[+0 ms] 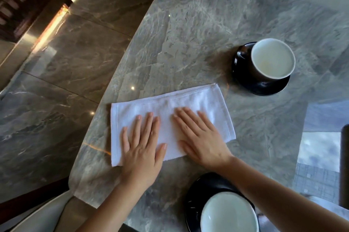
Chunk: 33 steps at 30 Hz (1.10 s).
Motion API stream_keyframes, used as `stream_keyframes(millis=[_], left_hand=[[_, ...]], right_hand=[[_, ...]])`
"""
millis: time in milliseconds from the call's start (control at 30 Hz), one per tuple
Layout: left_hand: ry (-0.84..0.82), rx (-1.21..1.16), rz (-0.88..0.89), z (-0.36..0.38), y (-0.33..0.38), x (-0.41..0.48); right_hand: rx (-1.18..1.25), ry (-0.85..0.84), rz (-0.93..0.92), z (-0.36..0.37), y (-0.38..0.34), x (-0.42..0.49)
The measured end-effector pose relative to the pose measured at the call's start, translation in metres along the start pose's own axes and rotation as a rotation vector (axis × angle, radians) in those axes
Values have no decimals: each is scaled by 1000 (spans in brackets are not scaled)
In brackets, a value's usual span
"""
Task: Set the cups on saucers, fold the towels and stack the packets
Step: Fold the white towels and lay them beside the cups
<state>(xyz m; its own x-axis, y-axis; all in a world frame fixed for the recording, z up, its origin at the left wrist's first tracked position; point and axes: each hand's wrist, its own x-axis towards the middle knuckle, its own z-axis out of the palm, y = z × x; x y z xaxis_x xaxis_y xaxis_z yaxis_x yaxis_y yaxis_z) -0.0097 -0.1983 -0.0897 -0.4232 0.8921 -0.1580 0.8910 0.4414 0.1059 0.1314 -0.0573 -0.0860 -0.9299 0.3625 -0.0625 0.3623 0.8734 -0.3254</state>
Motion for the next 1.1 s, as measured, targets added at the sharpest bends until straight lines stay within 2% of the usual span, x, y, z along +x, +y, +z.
stream_keyframes(millis=[133,267,367,467,700,767,867,933,1033,1100], left_hand=[[-75,-23,83,-3,-1,-21],[-120,44,219,-7,-24,-22],[-157,116,230,-6,-43,-25],[-174,105,131,-5,-49,-33],[-156,16,71,-17,-52,-44],[-121,-46,27,-31,-54,-33],[3,-192,-76,-51,-48,4],[53,-325,-81,-63,-34,35],[59,-403,25,-72,6,87],[-44,-377,57,-69,38,120]], right_hand=[[37,-45,-146,-7,23,-12],[-97,-143,-231,-14,48,-21],[-197,-174,-121,-20,70,-38],[-202,-180,9,-23,80,-49],[-145,-143,-1,-25,80,-52],[-79,-70,94,-25,79,-55],[4,110,466,-33,74,-53],[-23,142,598,-40,69,-52],[59,33,656,-53,64,-55],[97,-74,720,-62,61,-57]])
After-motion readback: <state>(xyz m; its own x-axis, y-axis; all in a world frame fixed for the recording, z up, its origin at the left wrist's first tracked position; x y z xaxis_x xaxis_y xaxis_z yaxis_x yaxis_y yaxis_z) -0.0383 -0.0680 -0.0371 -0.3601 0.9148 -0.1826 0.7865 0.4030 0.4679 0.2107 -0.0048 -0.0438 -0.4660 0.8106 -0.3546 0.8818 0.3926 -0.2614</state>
